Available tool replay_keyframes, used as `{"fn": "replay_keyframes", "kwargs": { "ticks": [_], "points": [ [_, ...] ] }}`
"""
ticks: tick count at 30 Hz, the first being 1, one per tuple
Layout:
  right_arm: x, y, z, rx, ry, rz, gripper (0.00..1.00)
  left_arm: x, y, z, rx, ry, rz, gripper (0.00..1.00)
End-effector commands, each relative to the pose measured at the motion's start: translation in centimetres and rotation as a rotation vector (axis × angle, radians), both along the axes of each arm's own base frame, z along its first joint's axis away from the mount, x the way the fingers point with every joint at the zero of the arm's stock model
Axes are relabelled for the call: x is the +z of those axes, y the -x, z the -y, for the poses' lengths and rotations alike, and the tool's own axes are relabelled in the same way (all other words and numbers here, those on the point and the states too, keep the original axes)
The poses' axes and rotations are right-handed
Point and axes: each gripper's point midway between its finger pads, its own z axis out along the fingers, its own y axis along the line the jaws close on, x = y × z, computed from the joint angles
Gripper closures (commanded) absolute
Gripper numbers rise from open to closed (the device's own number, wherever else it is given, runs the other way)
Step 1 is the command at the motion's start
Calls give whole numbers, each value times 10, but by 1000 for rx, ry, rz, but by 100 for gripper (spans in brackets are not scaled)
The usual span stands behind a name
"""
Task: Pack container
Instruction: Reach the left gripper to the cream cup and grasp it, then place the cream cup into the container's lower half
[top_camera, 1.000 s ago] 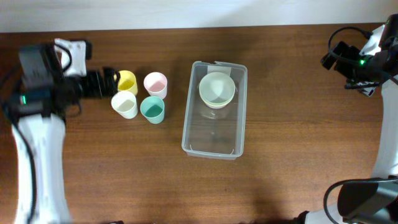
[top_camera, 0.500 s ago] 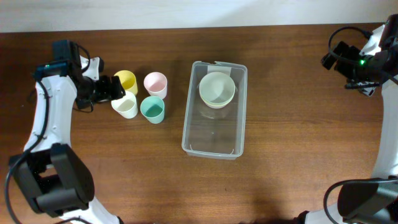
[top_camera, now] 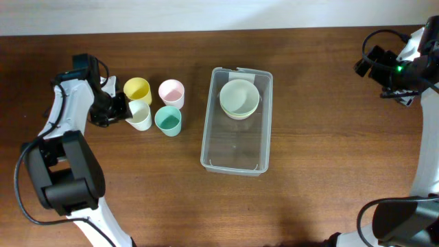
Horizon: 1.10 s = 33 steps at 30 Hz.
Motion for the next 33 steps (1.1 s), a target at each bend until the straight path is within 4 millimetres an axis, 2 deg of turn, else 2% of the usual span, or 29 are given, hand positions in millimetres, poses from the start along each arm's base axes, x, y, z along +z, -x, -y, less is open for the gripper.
{"fn": "replay_keyframes", "kwargs": {
  "ticks": [1, 2, 3, 8, 12, 16, 18, 20, 22, 25, 26, 28, 29, 30, 31, 33],
  "points": [
    [0, -1, 2, 0, 9, 2, 1, -3, -10, -3, 6, -10, 24, 85],
    [0, -1, 2, 0, 9, 2, 1, -2, -13, -4, 6, -13, 38, 98],
    [0, -1, 2, 0, 9, 2, 1, -2, -14, -4, 6, -14, 41, 99],
    [0, -1, 2, 0, 8, 2, 1, 0, -5, 1, 5, 15, 8, 99],
    [0, -1, 2, 0, 9, 2, 1, 24, 9, 10, 1, 62, -27, 99],
    [0, -1, 2, 0, 9, 2, 1, 76, 17, 20, -19, 56, 2, 99],
    [0, -1, 2, 0, 9, 2, 1, 114, 19, 39, -59, 76, 63, 99],
    [0, -1, 2, 0, 9, 2, 1, 142, 20, 57, -108, 78, 129, 99],
    [0, -1, 2, 0, 9, 2, 1, 172, 22, 84, -181, 73, 214, 99],
    [0, -1, 2, 0, 9, 2, 1, 195, 28, 122, -293, 40, 297, 99],
    [0, -1, 2, 0, 8, 2, 1, 199, 32, 148, -366, 5, 319, 99],
    [0, -1, 2, 0, 9, 2, 1, 192, 36, 181, -458, -41, 325, 99],
    [0, -1, 2, 0, 9, 2, 1, 181, 39, 201, -513, -66, 311, 99],
    [0, -1, 2, 0, 9, 2, 1, 173, 41, 210, -538, -75, 297, 99],
    [0, -1, 2, 0, 9, 2, 1, 150, 48, 232, -600, -79, 244, 99],
    [0, -1, 2, 0, 9, 2, 1, 127, 52, 251, -644, -73, 188, 99]
  ]
}}
